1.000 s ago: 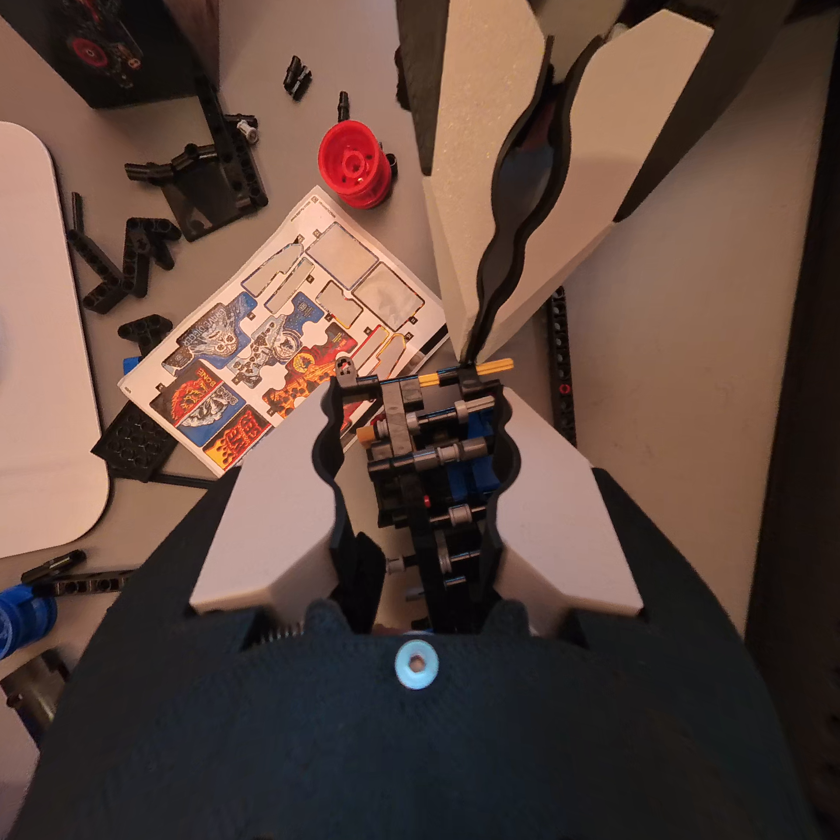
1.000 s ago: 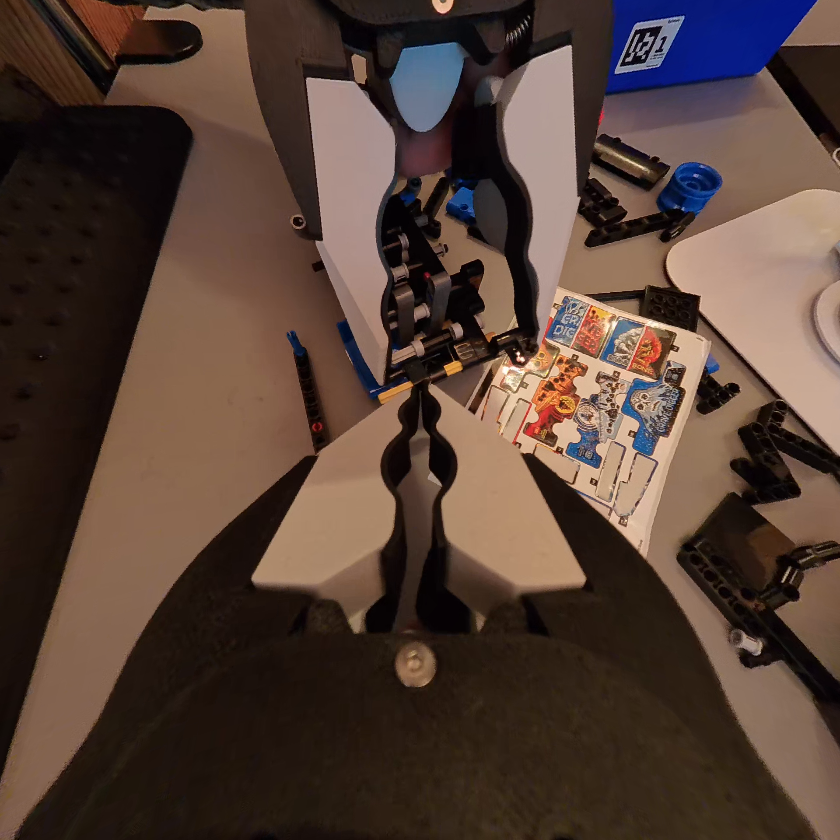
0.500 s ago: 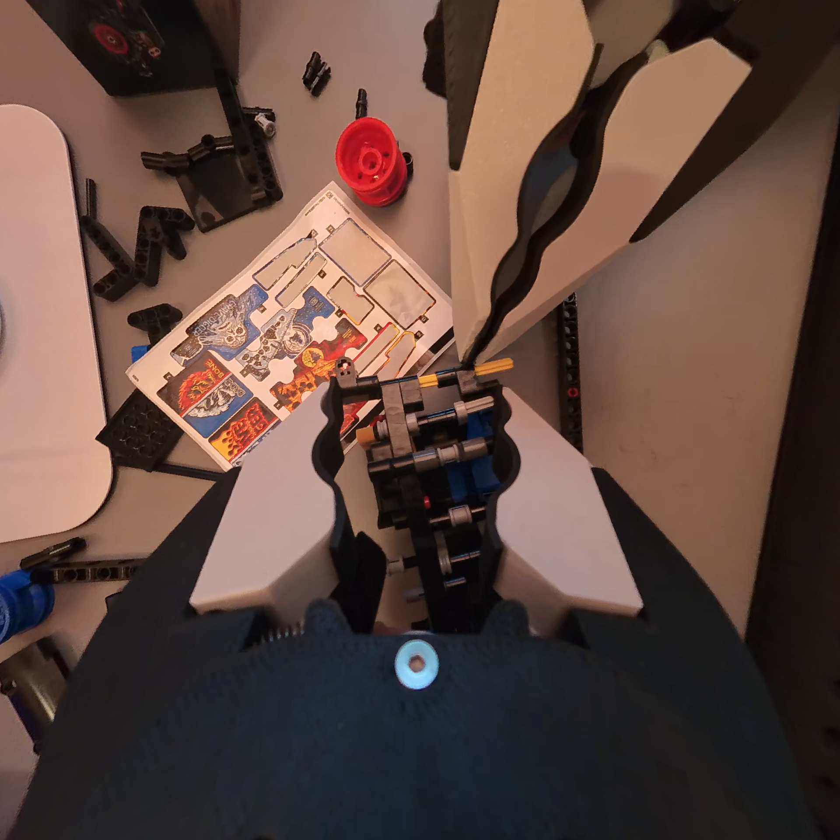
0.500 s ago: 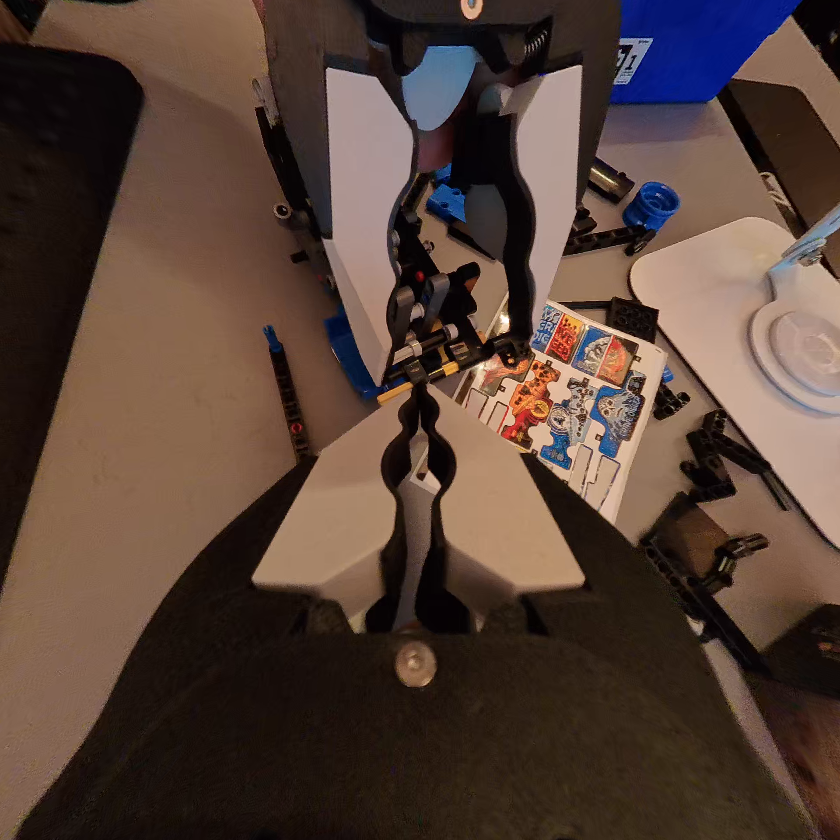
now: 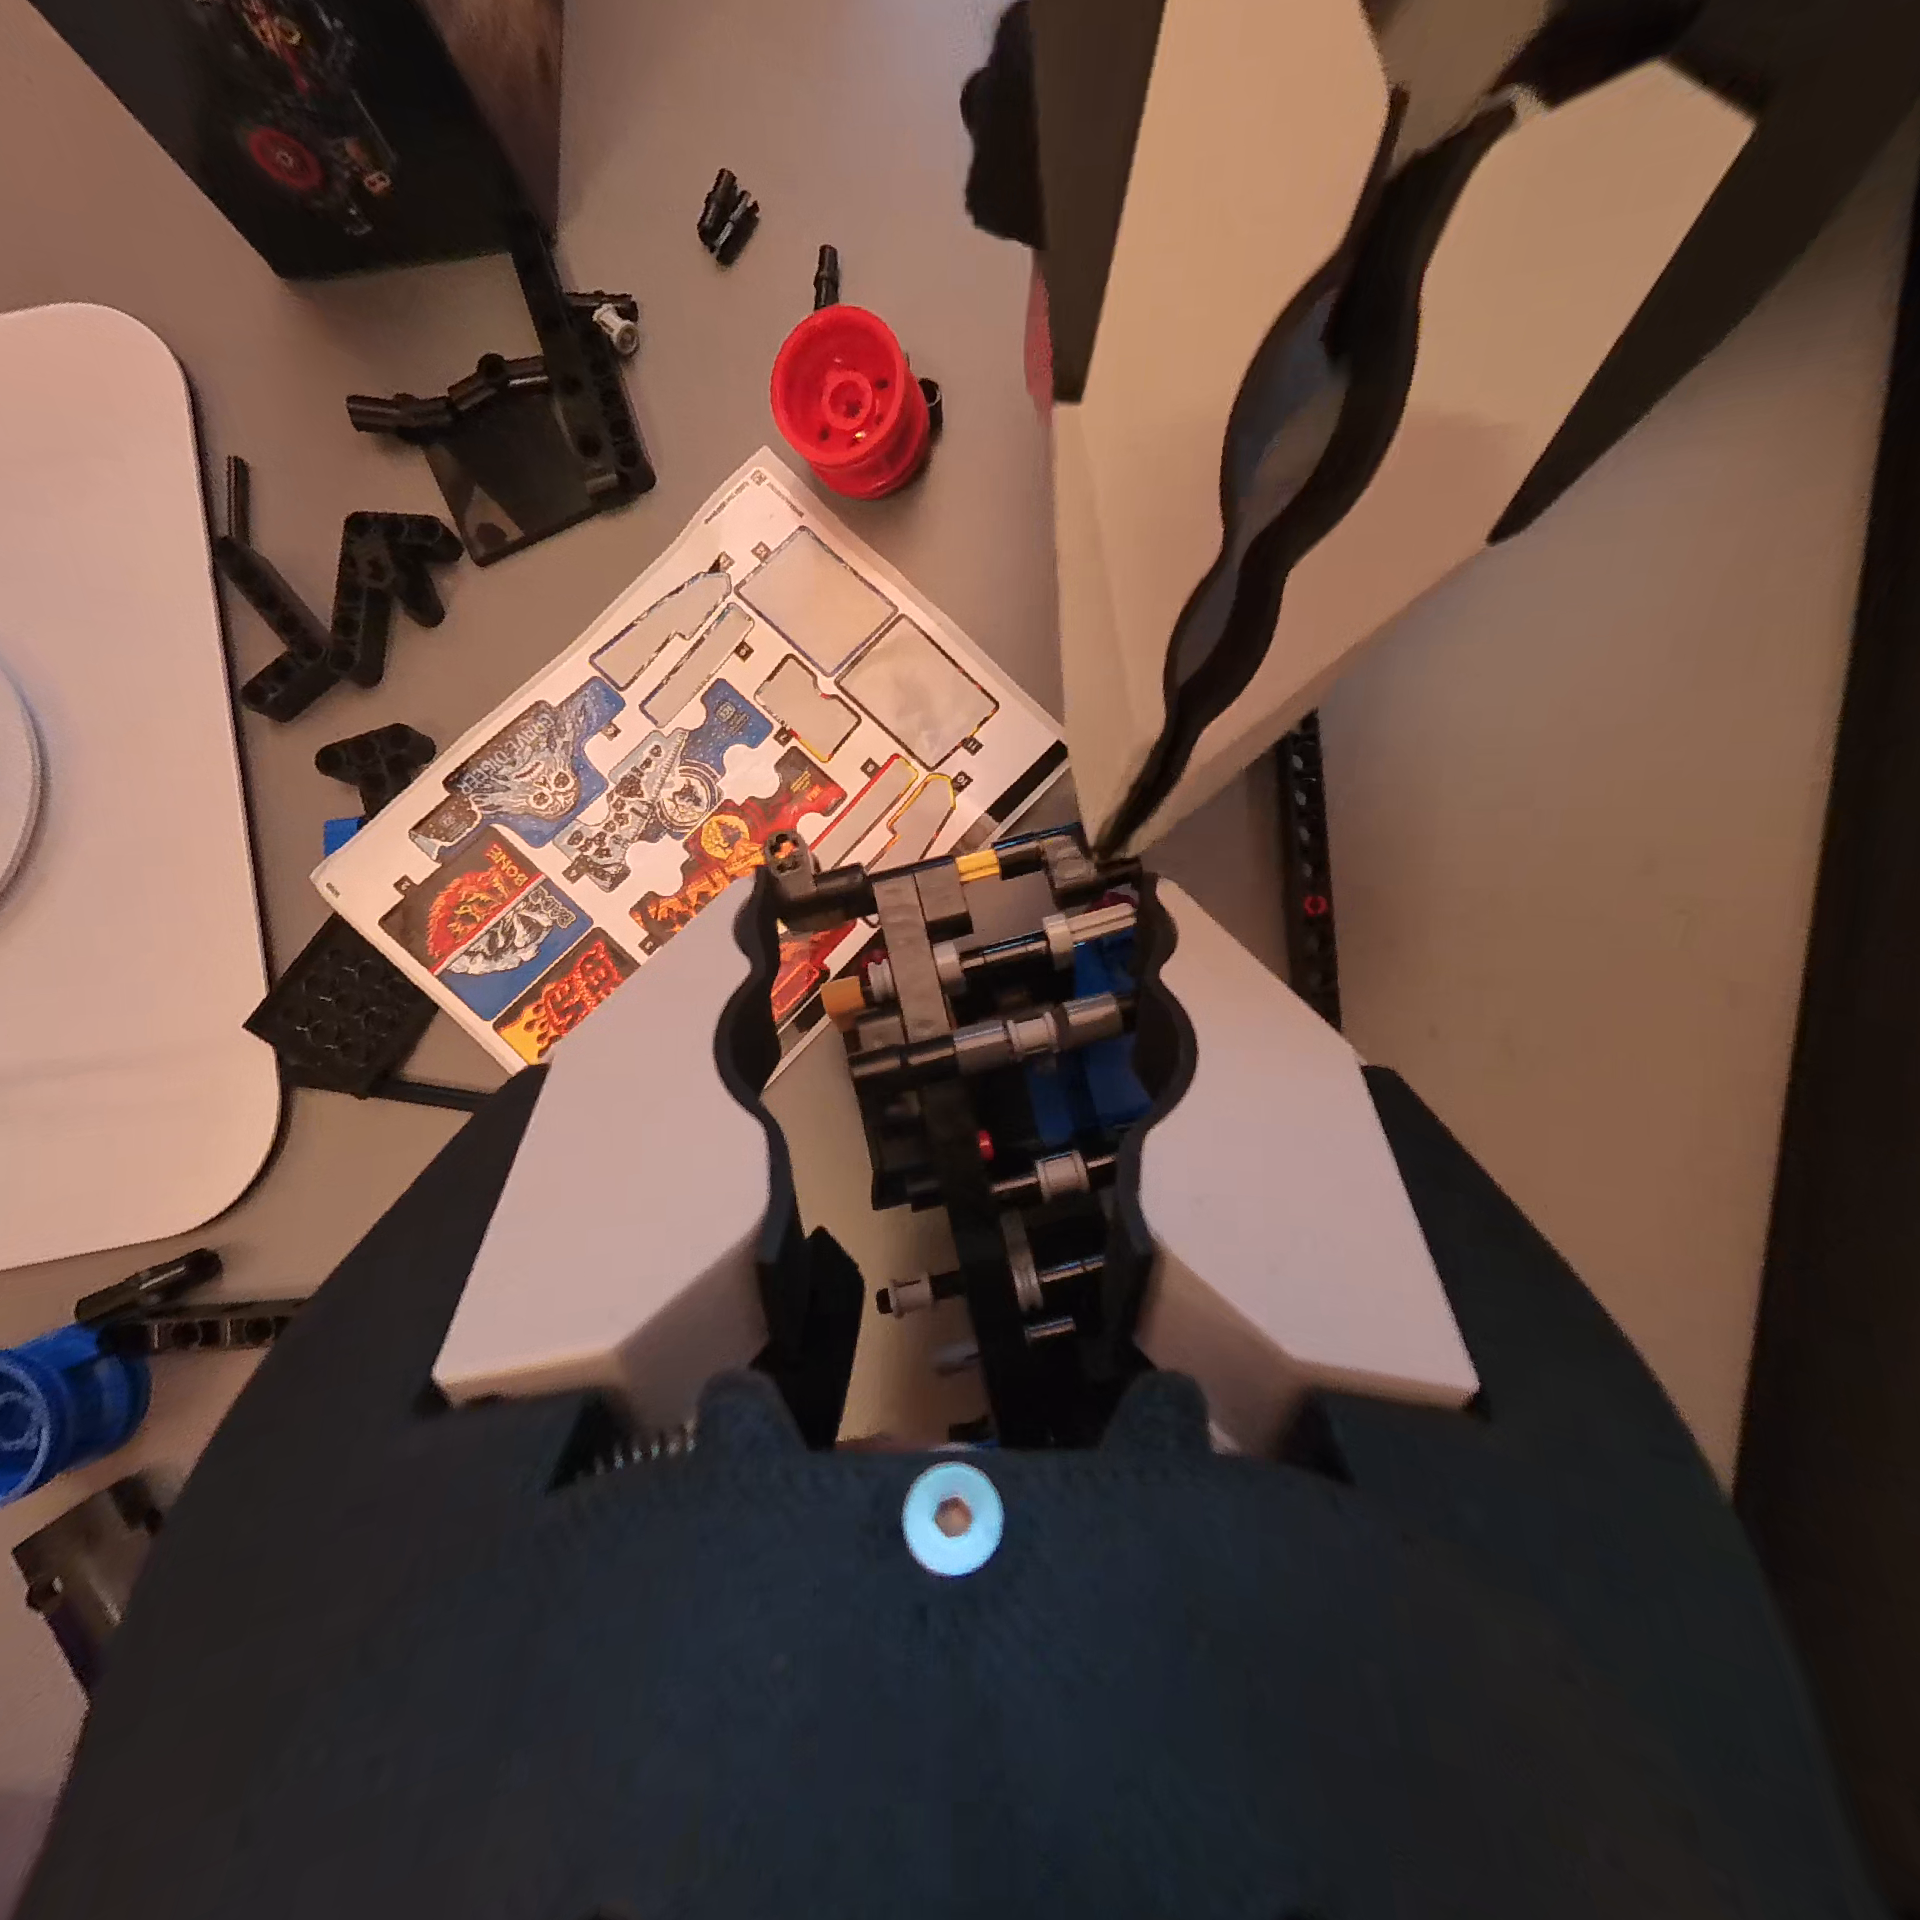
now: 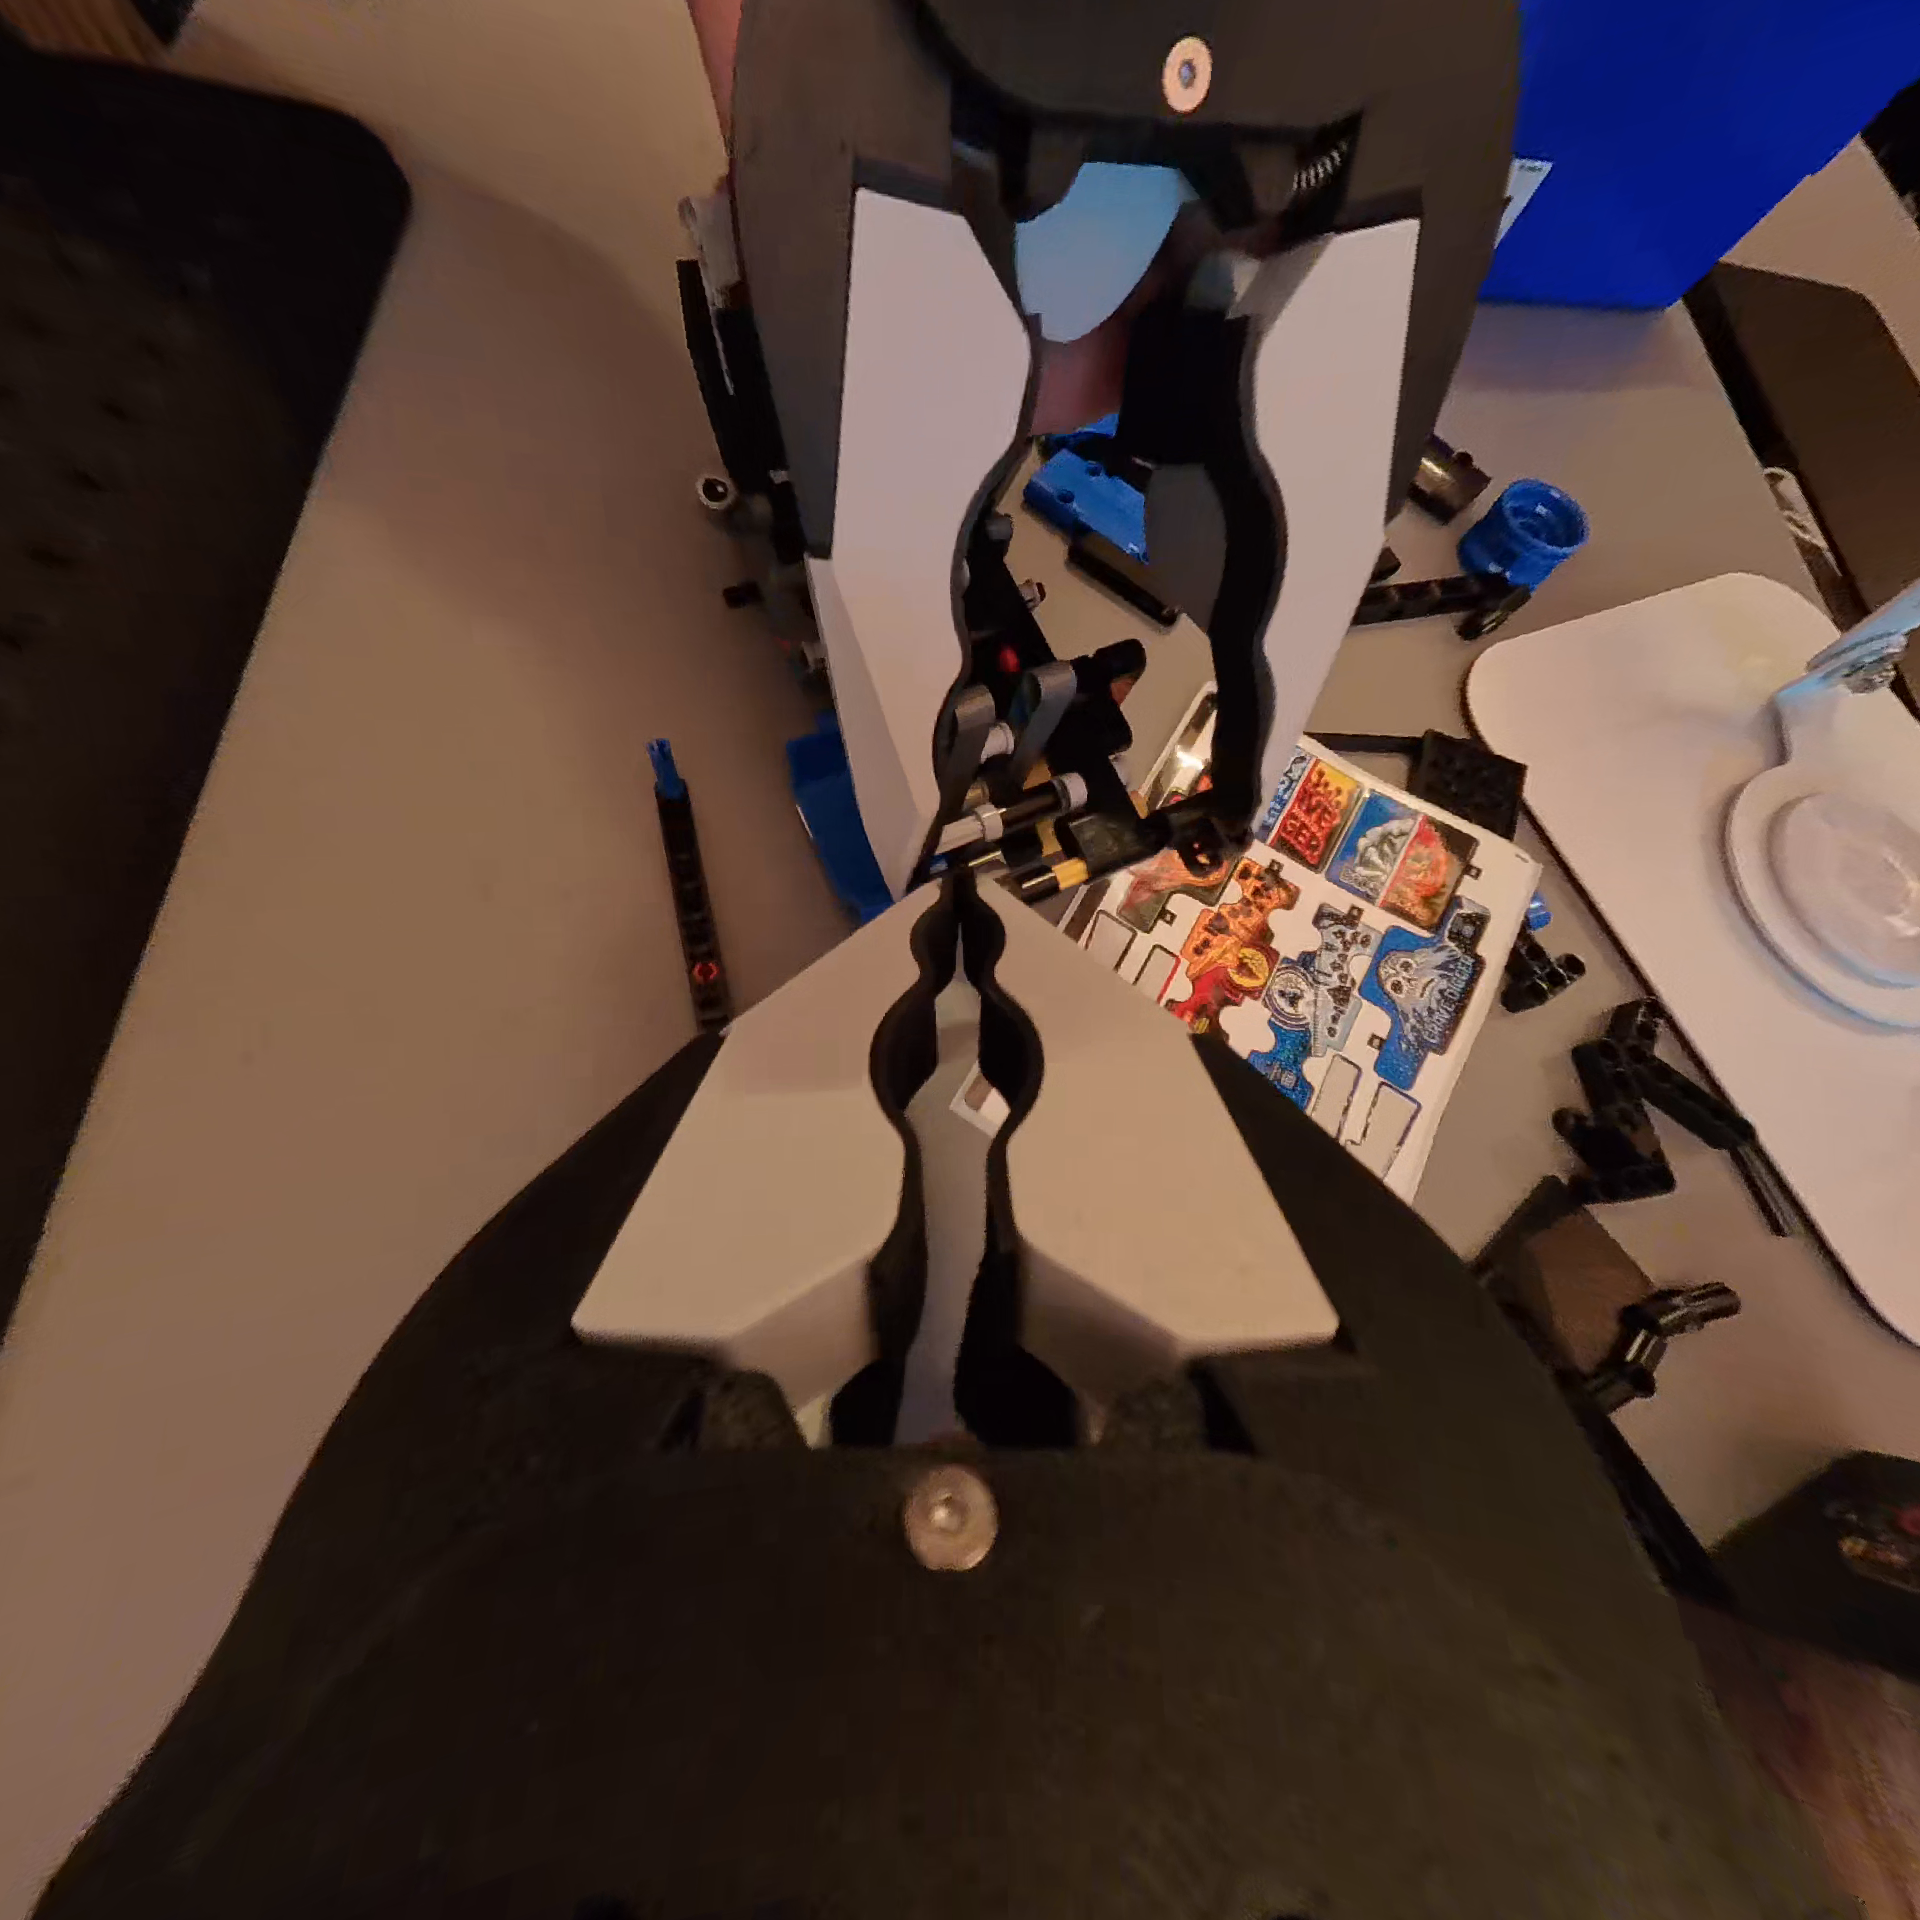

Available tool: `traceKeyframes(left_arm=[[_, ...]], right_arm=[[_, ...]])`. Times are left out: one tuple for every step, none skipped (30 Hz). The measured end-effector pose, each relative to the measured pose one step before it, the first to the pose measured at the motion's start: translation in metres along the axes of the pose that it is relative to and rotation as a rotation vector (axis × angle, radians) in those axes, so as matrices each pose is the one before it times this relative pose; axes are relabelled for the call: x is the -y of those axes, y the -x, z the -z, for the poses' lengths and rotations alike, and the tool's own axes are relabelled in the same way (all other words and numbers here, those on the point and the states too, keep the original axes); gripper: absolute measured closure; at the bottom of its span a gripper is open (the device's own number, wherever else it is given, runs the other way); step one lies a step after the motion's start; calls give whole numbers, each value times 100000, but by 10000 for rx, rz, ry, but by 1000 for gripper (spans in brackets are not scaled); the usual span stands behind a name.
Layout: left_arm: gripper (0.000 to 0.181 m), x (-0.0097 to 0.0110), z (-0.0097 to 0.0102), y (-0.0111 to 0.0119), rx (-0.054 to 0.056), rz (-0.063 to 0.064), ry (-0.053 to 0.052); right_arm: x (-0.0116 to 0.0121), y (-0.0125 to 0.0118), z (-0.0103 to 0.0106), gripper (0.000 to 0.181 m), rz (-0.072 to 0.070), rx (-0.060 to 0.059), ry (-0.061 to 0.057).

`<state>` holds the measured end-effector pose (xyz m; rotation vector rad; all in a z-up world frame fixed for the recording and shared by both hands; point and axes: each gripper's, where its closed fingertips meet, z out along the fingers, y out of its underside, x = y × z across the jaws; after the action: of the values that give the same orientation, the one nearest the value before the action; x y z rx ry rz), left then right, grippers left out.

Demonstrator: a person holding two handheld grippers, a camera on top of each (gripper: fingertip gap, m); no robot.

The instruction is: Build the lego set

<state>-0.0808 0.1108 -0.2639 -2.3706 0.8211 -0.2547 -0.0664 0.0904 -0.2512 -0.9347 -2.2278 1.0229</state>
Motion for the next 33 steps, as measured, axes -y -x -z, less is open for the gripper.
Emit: traceKeyframes(left_arm=[[115, 3, -43, -1, -7, 30, 7], [115, -9, -22, 8, -25, 46, 7], [115, 14, 13, 2, -28, 20, -30], [116, 15, -13, -15, -27, 64, -30], [115, -7, -16, 18, 7, 83, -11], [115, -10, 7, 7, 21, 4, 1], [115, -6, 2, 27, 13, 28, 7], [115, 19, -3, 28, 6, 69, -28], [115, 256, 24, -59, -41, 101, -205], [115, -39, -12, 50, 19, 59, -16], [115, -9, 36, 25, 7, 28, -5], [115, -10, -5, 51, 35, 47, 2], [115, 5, 13, 66, 48, 15, -10], [115, -7, 16, 21, -7, 30, -21], [115, 18, 14, -33, -40, 28, -31], [115, 4, 0, 6, -3, -2, -6], [115, -4, 2, 10, 11, -12, 1], [115, 9, -7, -9, 22, -8, -3], [115, 14, 18, -7, 33, -13, -12], [115, 3, 2, 22, 18, 28, -8], [115, 10, 0, -11, -13, 24, -17], [115, 6, -4, -11, 8, 0, -3], [114, -17, -6, 27, 29, 16, 15], [114, -3, 5, 13, 8, 22, -4], [114, -7, 7, 48, 26, 27, 1], [114, 7, 13, 66, 12, 16, -9], [114, 9, 21, -13, -54, 16, -29], [115, 35, 1, -62, -82, -28, -32], [116, 47, -9, -252, -158, -94, -16], [119, 290, -28, -600, -314, -87, -133], [113, 159, -112, -100, 37, -72, -52], [103, -136, -164, 218, 186, -104, 107], [101, 154, 57, 145, 47, -71, -135]], right_arm=[[-49, -10, -42, 181, 113, -67, 73], [-52, -35, 32, 181, 101, -77, 41], [-14, 4, 21, 181, 79, -80, 17], [-24, -54, -1, 181, 169, -163, 61], [-23, -33, -41, 181, 202, -169, 95], [11, -34, -17, 181, 207, -156, 89], [-55, -57, -31, 181, 150, -140, 47], [-138, 31, -98, 181, 57, -26, 52], [-51, 28, -116, 181, 72, -64, -4], [26, -17, -21, 181, 111, -85, 15], [20, -42, -1, 181, 119, -90, 34], [-20, -80, -27, 181, 25, -75, -8], [9, -65, -30, 181, -23, -50, -54], [23, -139, -1, 181, -10, -96, -16], [60, -169, -15, 181, 24, -119, 18], [59, -53, -43, 181, 100, -92, 23], [-20, -38, -37, 181, 80, -70, 15], [-39, -36, -19, 181, -52, 7, -20], [-12, -83, 2, 181, -30, -29, -43], [15, -57, -38, 181, 37, -63, -12], [18, -69, -82, 181, 27, -65, 14], [1, -66, -34, 181, 7, -13, 20], [-1, -11, 6, 181, -11, 26, -7], [0, -49, -4, 181, -26, -6, -17], [-6, -69, -31, 181, -42, -41, -5], [37, 19, -11, 181, 8, 4, 10], [68, 66, 87, 181, -27, 83, -24], [135, 128, 140, 181, -106, 188, -148], [301, -287, 311, 181, -105, -57, -299], [187, -401, 435, 181, -142, -44, -131], [328, -191, 482, 181, -201, 91, -182], [373, 113, 421, 181, -254, 251, -246], [102, 150, 326, 181, -182, 203, -148]])
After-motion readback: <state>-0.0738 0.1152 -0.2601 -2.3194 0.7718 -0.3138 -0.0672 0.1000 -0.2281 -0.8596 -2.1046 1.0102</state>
